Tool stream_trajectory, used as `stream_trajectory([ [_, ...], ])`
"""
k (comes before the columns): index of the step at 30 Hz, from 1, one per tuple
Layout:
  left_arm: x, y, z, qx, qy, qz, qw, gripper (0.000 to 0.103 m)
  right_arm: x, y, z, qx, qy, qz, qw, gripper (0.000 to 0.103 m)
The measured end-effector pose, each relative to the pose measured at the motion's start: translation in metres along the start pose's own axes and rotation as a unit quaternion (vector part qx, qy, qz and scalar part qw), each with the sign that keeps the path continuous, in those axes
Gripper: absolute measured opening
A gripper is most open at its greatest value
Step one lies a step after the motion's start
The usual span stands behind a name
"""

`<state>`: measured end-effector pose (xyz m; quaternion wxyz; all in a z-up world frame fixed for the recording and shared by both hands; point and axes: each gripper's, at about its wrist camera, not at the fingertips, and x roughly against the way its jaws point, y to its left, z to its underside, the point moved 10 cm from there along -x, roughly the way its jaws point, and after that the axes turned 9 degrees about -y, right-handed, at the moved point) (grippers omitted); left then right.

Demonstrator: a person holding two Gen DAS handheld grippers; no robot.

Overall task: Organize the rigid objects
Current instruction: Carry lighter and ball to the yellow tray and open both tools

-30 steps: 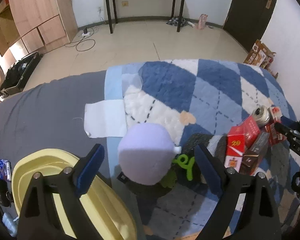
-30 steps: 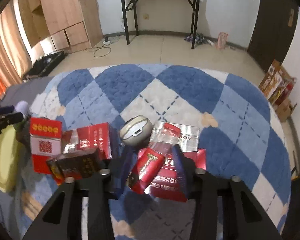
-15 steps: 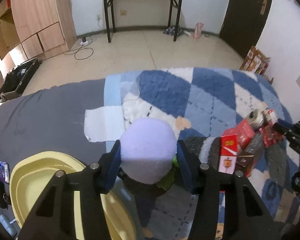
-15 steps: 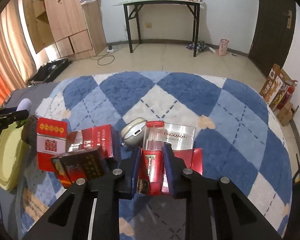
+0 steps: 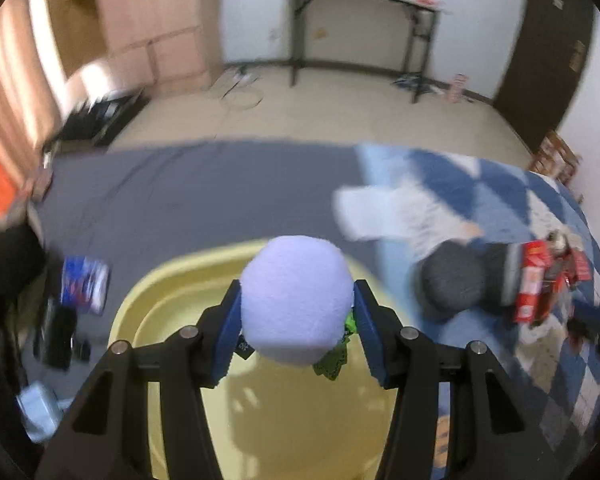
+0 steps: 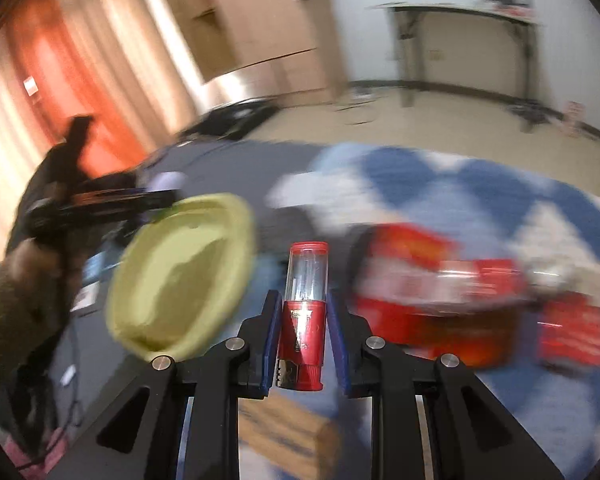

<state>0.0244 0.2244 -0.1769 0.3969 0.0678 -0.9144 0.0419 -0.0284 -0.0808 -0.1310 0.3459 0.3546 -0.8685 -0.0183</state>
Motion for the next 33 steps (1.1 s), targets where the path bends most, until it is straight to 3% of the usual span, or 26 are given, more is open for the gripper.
stream_trajectory([
  [3, -0.017, 0.039, 0.027, -0.003, 0.028, -0.033, 0.9991, 0.055, -0.04, 0.054, 0.013, 0.028, 0.026, -0.042, 0.998, 0.023],
  [7, -0.031, 0.068, 0.046, 0.025, 0.045, -0.045, 0.9977, 0.055, -0.111, 0.113, 0.037, 0.058, 0.076, -0.077, 0.992, 0.022],
  [11, -0.044, 0.078, 0.056, 0.045, 0.054, -0.018, 0.9973, 0.056, -0.162, 0.131, 0.05, 0.073, 0.115, -0.077, 0.988, 0.022],
  [16, -0.061, 0.085, 0.066, 0.049, 0.073, -0.008, 0.9961, 0.058, -0.197, 0.131, 0.056, 0.081, 0.136, -0.055, 0.986, 0.023],
  [17, -0.062, 0.086, 0.067, 0.055, 0.071, 0.001, 0.996, 0.062, -0.196, 0.136, 0.054, 0.087, 0.13, -0.055, 0.986, 0.023],
  [18, -0.062, 0.084, 0.067, 0.061, 0.065, 0.018, 0.9958, 0.073, -0.199, 0.136, 0.053, 0.094, 0.128, -0.053, 0.986, 0.023],
  [20, -0.06, 0.08, 0.067, 0.065, 0.055, 0.038, 0.9956, 0.086, -0.202, 0.138, 0.05, 0.101, 0.127, -0.054, 0.985, 0.031],
  [22, -0.048, 0.076, 0.059, 0.063, 0.031, 0.04, 0.9967, 0.095, -0.195, 0.138, 0.044, 0.083, 0.117, -0.058, 0.988, 0.06],
  [23, -0.04, 0.073, 0.051, 0.062, 0.016, 0.043, 0.997, 0.102, -0.182, 0.139, 0.041, 0.068, 0.105, -0.059, 0.99, 0.065],
  [27, -0.005, 0.033, 0.011, 0.05, -0.037, 0.073, 0.9954, 0.103, -0.125, 0.101, 0.02, 0.014, 0.062, -0.045, 0.997, 0.081],
  [30, 0.002, -0.021, -0.004, 0.026, -0.047, 0.106, 0.9929, 0.103, -0.064, 0.03, 0.009, -0.028, 0.018, 0.015, 0.999, 0.098],
  [33, -0.01, -0.081, -0.004, -0.016, -0.028, 0.129, 0.9911, 0.103, 0.005, -0.078, 0.009, -0.082, -0.014, 0.13, 0.988, 0.098],
])
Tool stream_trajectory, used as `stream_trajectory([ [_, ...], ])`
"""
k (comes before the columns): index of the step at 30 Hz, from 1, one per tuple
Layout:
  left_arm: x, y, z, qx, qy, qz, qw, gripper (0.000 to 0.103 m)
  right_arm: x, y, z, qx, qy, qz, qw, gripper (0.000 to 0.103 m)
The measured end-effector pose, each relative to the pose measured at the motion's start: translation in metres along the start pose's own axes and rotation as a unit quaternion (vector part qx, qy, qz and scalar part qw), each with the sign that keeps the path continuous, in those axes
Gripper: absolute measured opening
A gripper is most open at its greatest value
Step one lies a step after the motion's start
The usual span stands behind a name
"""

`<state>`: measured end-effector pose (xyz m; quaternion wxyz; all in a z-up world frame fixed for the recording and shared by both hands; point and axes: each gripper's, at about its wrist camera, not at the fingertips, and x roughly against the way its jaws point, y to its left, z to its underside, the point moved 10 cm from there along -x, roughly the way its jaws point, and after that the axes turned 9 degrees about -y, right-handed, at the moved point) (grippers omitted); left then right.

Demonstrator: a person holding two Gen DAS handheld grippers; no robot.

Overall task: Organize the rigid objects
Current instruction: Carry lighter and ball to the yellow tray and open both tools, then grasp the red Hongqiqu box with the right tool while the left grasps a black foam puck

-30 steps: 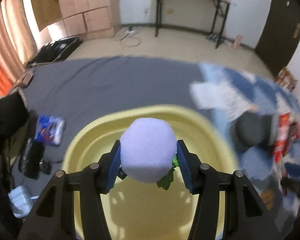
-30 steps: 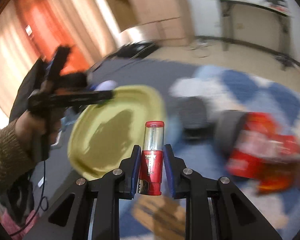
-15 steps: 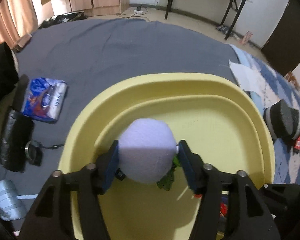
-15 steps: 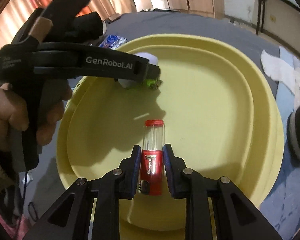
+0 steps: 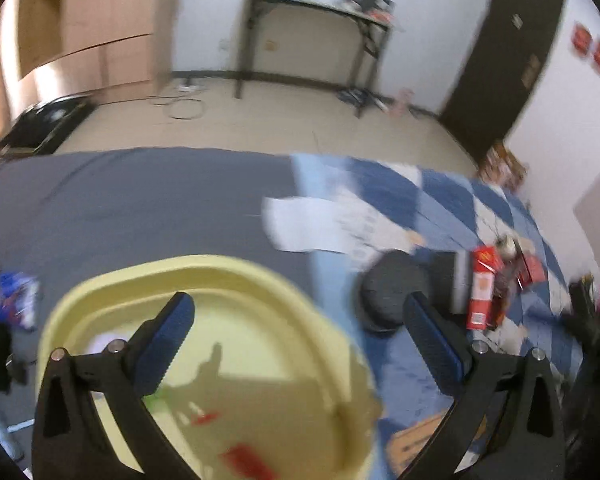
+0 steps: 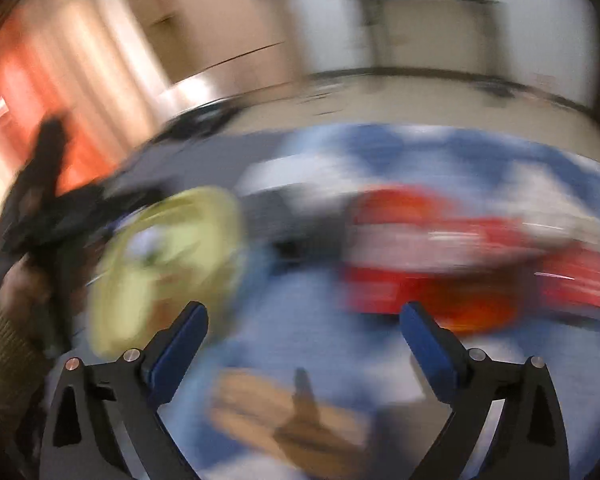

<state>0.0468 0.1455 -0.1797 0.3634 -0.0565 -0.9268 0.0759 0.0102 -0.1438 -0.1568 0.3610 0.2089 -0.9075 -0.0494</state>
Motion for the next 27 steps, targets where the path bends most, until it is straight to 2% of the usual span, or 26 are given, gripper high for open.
stream_trajectory([
  [3, -0.024, -0.04, 0.004, -0.056, 0.02, 0.007, 0.9982, 0.103, 0.029, -0.104, -0.011, -0.058, -0.012, 0.1, 0.993, 0.098],
  [5, -0.039, -0.059, 0.009, -0.077, 0.035, 0.014, 0.9963, 0.103, 0.043, -0.154, -0.015, -0.094, -0.02, 0.137, 0.986, 0.099],
  [7, -0.049, -0.07, 0.012, -0.087, 0.042, 0.018, 0.9951, 0.103, 0.043, -0.175, -0.019, -0.108, -0.016, 0.148, 0.983, 0.099],
  [13, -0.077, -0.079, 0.026, -0.119, 0.063, 0.006, 0.9909, 0.103, 0.004, -0.176, -0.015, -0.113, 0.032, 0.147, 0.982, 0.099],
  [15, -0.083, -0.081, 0.026, -0.123, 0.059, 0.004, 0.9906, 0.103, 0.002, -0.193, -0.018, -0.117, 0.043, 0.148, 0.981, 0.098],
  [17, -0.087, -0.083, 0.025, -0.124, 0.06, 0.007, 0.9905, 0.103, -0.012, -0.198, -0.018, -0.106, 0.048, 0.152, 0.982, 0.095],
  [18, -0.088, -0.083, 0.024, -0.123, 0.059, 0.008, 0.9907, 0.103, -0.016, -0.199, -0.018, -0.096, 0.048, 0.158, 0.982, 0.089],
  [19, -0.088, -0.082, 0.023, -0.118, 0.057, 0.008, 0.9913, 0.101, -0.02, -0.202, -0.021, -0.09, 0.046, 0.162, 0.982, 0.079],
  [20, -0.087, -0.083, 0.021, -0.11, 0.05, 0.012, 0.9926, 0.082, -0.021, -0.203, -0.023, -0.082, 0.042, 0.167, 0.982, 0.073],
  [21, -0.086, -0.082, 0.019, -0.103, 0.045, 0.013, 0.9936, 0.067, -0.021, -0.205, -0.024, -0.074, 0.038, 0.171, 0.982, 0.058],
  [23, -0.081, -0.078, 0.014, -0.082, 0.031, 0.008, 0.9961, 0.067, -0.018, -0.213, -0.019, -0.066, 0.029, 0.162, 0.984, 0.058],
  [25, -0.071, -0.077, 0.008, -0.059, 0.017, 0.023, 0.9979, 0.067, -0.013, -0.213, -0.018, -0.058, 0.022, 0.156, 0.986, 0.057],
  [27, -0.05, -0.073, -0.002, -0.048, -0.002, 0.024, 0.9985, 0.067, 0.004, -0.21, -0.024, -0.049, 0.0, 0.153, 0.987, 0.057],
])
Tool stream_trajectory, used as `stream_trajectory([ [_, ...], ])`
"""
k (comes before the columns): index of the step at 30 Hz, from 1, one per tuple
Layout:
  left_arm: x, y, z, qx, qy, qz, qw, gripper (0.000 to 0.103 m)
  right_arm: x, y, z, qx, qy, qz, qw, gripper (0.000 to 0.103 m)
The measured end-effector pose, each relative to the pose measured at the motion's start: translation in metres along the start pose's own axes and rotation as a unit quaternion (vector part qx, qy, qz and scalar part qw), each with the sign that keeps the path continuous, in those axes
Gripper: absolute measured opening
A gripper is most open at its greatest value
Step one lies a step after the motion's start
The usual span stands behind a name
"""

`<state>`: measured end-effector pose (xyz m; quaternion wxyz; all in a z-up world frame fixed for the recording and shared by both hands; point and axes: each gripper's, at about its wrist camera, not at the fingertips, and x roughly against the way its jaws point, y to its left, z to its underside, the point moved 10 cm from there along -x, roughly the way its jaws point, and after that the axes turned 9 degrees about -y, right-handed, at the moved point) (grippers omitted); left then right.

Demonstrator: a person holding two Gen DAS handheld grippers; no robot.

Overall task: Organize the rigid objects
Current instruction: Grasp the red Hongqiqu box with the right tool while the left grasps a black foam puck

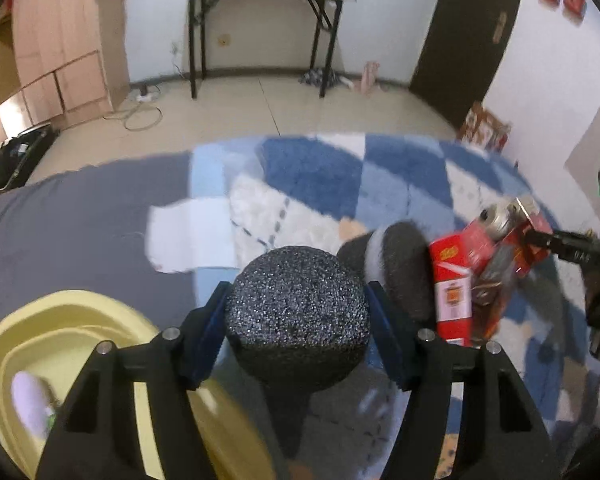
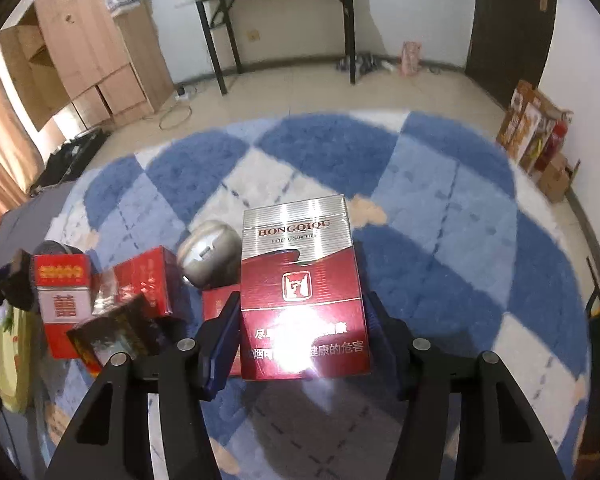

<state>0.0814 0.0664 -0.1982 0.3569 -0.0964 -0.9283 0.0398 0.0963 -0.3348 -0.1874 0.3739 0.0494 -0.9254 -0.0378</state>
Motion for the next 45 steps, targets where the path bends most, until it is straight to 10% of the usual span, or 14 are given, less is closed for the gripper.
stream_trajectory([
  [8, 0.111, 0.081, 0.007, 0.02, -0.03, -0.053, 0.9979, 0.067, 0.087, 0.143, -0.043, 0.085, -0.079, -0.151, 0.982, 0.058],
  [15, 0.14, 0.166, 0.104, 0.092, 0.04, -0.124, 0.9871, 0.067, 0.076, 0.36, 0.033, 0.203, 0.025, -0.308, 0.929, 0.057],
  [26, 0.109, 0.186, 0.159, 0.109, 0.069, -0.122, 0.9841, 0.07, -0.007, 0.477, 0.097, 0.346, 0.095, -0.282, 0.89, 0.058],
  [29, 0.103, 0.185, 0.162, 0.111, 0.076, -0.125, 0.983, 0.077, -0.023, 0.48, 0.108, 0.338, 0.11, -0.272, 0.894, 0.061],
  [32, 0.119, 0.179, 0.155, 0.132, 0.045, -0.113, 0.9837, 0.103, -0.011, 0.472, 0.096, 0.296, 0.08, -0.299, 0.904, 0.09],
  [36, 0.15, 0.173, 0.133, 0.148, 0.002, -0.125, 0.981, 0.103, 0.023, 0.433, 0.055, 0.204, 0.031, -0.309, 0.928, 0.103],
  [45, 0.131, 0.063, 0.036, 0.096, -0.021, -0.044, 0.9942, 0.103, 0.057, 0.191, 0.0, 0.072, -0.068, -0.138, 0.985, 0.103],
])
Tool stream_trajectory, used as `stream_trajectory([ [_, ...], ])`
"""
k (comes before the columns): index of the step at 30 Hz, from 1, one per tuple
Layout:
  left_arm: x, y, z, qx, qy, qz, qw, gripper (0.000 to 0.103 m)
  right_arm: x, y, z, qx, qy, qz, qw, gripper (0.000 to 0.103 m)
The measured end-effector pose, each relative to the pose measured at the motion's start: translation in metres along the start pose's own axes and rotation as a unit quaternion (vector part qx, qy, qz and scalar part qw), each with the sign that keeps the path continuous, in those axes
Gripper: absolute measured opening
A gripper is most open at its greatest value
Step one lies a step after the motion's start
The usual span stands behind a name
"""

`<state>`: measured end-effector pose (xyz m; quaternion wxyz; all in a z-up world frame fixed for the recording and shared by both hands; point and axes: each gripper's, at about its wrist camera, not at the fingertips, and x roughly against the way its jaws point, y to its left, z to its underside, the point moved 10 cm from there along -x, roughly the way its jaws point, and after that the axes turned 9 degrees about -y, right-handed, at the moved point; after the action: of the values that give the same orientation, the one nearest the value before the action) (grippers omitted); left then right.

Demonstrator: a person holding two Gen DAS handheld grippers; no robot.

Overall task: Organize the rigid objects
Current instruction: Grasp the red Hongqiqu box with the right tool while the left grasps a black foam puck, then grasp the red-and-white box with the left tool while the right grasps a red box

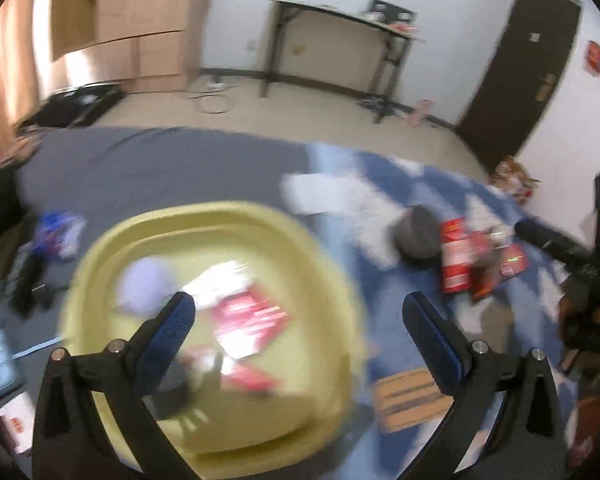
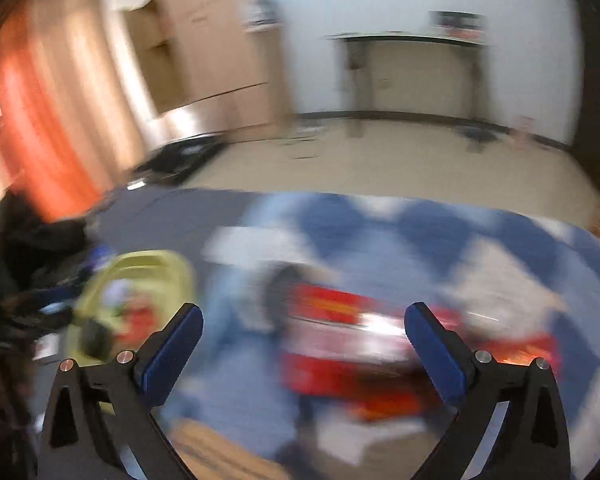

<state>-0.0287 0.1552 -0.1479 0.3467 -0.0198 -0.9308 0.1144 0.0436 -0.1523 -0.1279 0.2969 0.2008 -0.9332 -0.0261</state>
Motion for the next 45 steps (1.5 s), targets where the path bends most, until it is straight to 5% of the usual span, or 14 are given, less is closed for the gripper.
stream_trajectory([
  [6, -0.067, -0.105, 0.002, -0.054, 0.045, 0.042, 0.9967, 0.103, 0.03, -0.135, 0.057, -0.079, 0.047, 0.112, 0.989, 0.103],
  [12, -0.11, -0.165, 0.018, -0.074, 0.082, 0.097, 0.9892, 0.103, 0.031, -0.156, 0.079, -0.084, 0.076, 0.094, 0.989, 0.103],
  [16, -0.132, -0.171, 0.019, -0.082, 0.085, 0.094, 0.9886, 0.103, 0.028, -0.166, 0.074, -0.059, 0.079, 0.089, 0.991, 0.103],
  [22, -0.128, -0.159, 0.011, -0.025, 0.079, 0.127, 0.9885, 0.097, -0.011, -0.179, 0.072, -0.063, 0.096, 0.094, 0.989, 0.103],
  [26, -0.134, -0.166, 0.024, -0.048, 0.087, 0.131, 0.9864, 0.094, -0.029, -0.182, 0.074, -0.068, 0.102, 0.084, 0.989, 0.103],
  [31, -0.146, -0.186, 0.034, -0.064, 0.099, 0.147, 0.982, 0.082, -0.041, -0.181, 0.082, -0.042, 0.111, 0.094, 0.989, 0.103],
  [36, -0.158, -0.19, 0.034, -0.032, 0.101, 0.155, 0.9822, 0.05, -0.05, -0.19, 0.086, -0.022, 0.103, 0.116, 0.988, 0.102],
  [39, -0.156, -0.19, 0.023, -0.028, 0.081, 0.147, 0.9854, 0.029, -0.052, -0.191, 0.081, -0.002, 0.085, 0.125, 0.989, 0.092],
  [45, -0.142, -0.187, 0.016, -0.033, 0.065, 0.159, 0.9846, 0.023, -0.038, -0.192, 0.084, 0.002, 0.064, 0.119, 0.991, 0.09],
])
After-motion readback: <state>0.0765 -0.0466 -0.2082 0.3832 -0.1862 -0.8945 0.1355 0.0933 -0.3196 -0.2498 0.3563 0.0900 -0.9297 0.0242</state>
